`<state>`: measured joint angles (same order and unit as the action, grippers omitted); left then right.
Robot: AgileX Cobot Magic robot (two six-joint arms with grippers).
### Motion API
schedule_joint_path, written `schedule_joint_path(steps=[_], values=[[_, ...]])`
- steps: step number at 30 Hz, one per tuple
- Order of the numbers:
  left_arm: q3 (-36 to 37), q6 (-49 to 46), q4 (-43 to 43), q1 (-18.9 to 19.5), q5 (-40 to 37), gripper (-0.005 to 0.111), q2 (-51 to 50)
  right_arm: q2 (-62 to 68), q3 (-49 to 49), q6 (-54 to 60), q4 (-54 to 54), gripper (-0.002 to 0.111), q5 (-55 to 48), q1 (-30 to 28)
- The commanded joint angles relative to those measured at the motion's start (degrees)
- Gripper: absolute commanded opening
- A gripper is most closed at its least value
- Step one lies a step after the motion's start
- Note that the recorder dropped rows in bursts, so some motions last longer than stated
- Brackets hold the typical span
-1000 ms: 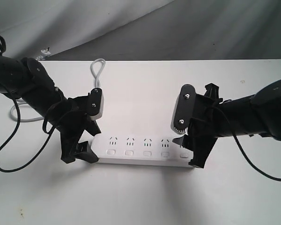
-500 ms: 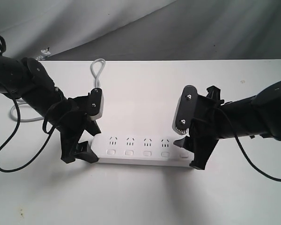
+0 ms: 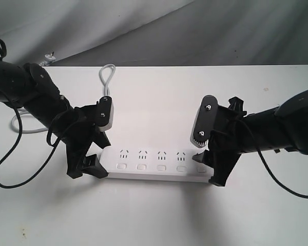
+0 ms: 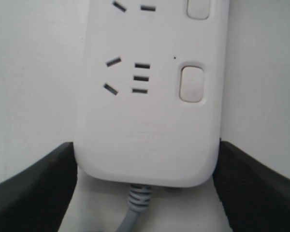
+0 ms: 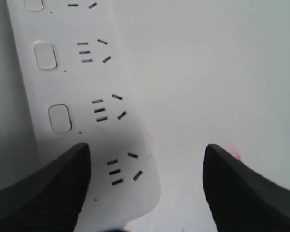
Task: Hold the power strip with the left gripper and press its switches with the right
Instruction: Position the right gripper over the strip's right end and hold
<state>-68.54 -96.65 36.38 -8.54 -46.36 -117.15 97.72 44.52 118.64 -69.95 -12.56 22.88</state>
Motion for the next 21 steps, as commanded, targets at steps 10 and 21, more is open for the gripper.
schedule_joint_path(steps=[10,21], values=[[0.0,0.2,0.3,0.0,0.1,0.069,0.2,0.0,-2.7,-0.6,1.0,0.062,1.7,-0.4],[0.0,0.2,0.3,0.0,0.1,0.069,0.2,0.9,-2.4,-0.4,0.4,0.062,1.7,-0.4]])
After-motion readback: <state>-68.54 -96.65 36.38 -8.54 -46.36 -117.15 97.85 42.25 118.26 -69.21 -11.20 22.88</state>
